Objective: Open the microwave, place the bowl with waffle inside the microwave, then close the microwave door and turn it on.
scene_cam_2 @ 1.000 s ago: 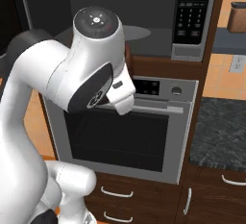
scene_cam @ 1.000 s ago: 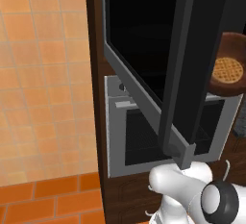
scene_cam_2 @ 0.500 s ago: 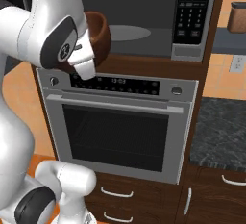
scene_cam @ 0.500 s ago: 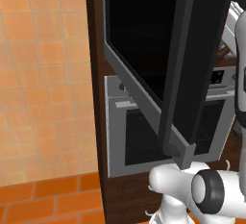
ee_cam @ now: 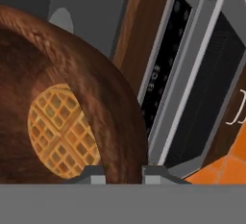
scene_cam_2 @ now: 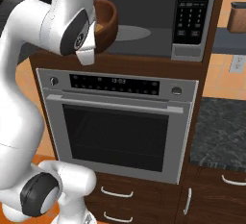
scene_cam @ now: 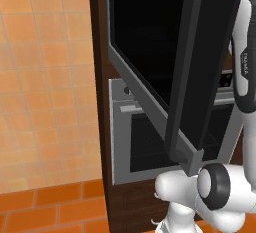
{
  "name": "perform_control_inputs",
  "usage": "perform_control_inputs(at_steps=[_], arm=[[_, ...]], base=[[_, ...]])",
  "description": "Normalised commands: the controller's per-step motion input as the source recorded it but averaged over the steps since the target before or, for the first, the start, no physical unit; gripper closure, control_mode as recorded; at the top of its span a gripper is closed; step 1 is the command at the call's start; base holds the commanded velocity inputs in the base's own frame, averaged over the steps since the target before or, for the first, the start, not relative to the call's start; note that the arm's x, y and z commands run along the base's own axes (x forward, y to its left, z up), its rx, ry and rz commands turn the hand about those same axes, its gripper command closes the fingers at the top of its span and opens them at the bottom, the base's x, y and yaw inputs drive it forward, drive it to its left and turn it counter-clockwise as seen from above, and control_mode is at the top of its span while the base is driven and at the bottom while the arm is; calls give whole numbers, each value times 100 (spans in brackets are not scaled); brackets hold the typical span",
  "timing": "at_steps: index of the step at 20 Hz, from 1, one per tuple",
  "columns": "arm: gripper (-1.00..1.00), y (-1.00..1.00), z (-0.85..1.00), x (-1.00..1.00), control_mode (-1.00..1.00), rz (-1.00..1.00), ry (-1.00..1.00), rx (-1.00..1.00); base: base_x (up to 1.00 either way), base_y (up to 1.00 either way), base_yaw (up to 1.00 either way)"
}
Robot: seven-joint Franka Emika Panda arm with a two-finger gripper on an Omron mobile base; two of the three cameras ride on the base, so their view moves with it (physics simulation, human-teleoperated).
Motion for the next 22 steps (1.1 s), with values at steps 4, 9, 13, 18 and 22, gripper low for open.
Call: perform_control_inputs(at_steps=[4,9,13,18,22], arm=[[100,0,-4,53,-100,-12,-24,19],[100,0,-1,69,-100,-5,-8,17],[100,0,-3,67,-100,0,-9,14],[100,1,0,85,-100,0,0,9],[100,6,0,100,-100,7,11,6]], base=[[0,0,0],[0,0,0],[0,0,0],[0,0,0],[0,0,0]])
